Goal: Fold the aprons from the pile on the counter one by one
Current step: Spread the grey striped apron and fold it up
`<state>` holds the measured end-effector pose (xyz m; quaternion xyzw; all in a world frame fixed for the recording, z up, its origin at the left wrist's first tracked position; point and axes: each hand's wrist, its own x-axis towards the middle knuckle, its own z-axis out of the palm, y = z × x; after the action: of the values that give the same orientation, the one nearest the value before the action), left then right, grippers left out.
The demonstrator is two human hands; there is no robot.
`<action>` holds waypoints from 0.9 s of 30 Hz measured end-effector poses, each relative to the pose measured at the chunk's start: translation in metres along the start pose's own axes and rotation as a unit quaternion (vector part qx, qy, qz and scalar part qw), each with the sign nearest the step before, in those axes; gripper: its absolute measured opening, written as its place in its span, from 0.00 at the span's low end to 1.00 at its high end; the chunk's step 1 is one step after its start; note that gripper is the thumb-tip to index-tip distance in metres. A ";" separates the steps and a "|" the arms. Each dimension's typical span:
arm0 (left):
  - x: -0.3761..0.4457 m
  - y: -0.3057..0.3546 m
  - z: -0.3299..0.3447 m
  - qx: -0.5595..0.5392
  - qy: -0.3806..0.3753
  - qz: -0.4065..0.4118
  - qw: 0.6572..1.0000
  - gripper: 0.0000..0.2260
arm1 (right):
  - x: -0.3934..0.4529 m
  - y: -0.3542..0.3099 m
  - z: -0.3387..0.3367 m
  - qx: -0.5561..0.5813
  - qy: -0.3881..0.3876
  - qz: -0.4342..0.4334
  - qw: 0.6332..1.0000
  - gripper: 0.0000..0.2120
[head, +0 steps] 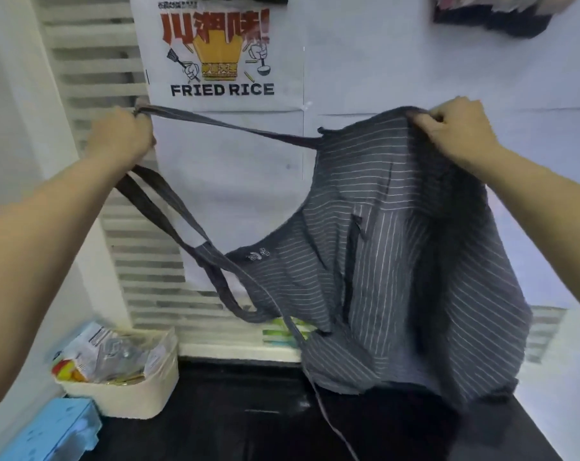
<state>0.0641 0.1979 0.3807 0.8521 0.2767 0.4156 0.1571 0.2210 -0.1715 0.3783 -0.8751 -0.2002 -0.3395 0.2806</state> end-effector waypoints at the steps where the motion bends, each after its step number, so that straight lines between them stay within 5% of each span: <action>1: -0.004 0.000 -0.003 -0.016 0.006 0.000 1.000 0.21 | -0.005 -0.002 -0.004 0.048 -0.056 0.021 0.997 0.27; 5: -0.030 -0.036 0.000 0.039 -0.053 0.013 0.998 0.18 | -0.056 -0.007 -0.010 0.143 -0.355 0.188 0.905 0.23; 7: -0.054 -0.072 0.015 0.095 -0.157 -0.018 0.983 0.19 | -0.089 0.002 0.003 0.112 -0.443 0.224 0.861 0.23; 9: -0.088 -0.112 0.035 0.177 -0.317 -0.061 0.930 0.23 | -0.126 0.013 0.024 0.085 -0.515 0.255 0.814 0.24; 12: -0.146 -0.161 0.068 0.278 -0.470 -0.090 0.833 0.24 | -0.191 0.033 0.068 0.004 -0.610 0.283 0.740 0.32; 16: -0.189 -0.205 0.103 0.312 -0.548 -0.079 0.772 0.19 | -0.253 0.049 0.113 -0.053 -0.669 0.281 0.686 0.43; 20: -0.220 -0.216 0.141 0.393 -0.584 0.060 0.708 0.28 | -0.289 0.052 0.136 -0.066 -0.724 0.266 0.633 0.41; 22: -0.240 -0.199 0.159 0.337 -0.663 0.089 0.663 0.36 | -0.306 0.052 0.147 -0.072 -0.751 0.250 0.606 0.40; 24: -0.268 -0.174 0.176 0.254 -0.747 0.084 0.609 0.46 | -0.320 0.053 0.159 -0.068 -0.763 0.249 0.593 0.33; 27: -0.320 -0.129 0.200 0.075 -0.808 0.063 0.580 0.46 | -0.331 0.065 0.178 -0.060 -0.711 0.159 0.682 0.21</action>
<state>0.0184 0.1007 -0.0030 0.8598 0.0107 -0.4585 0.2246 0.1137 -0.1624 0.0128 -0.8872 -0.1764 0.4232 0.0509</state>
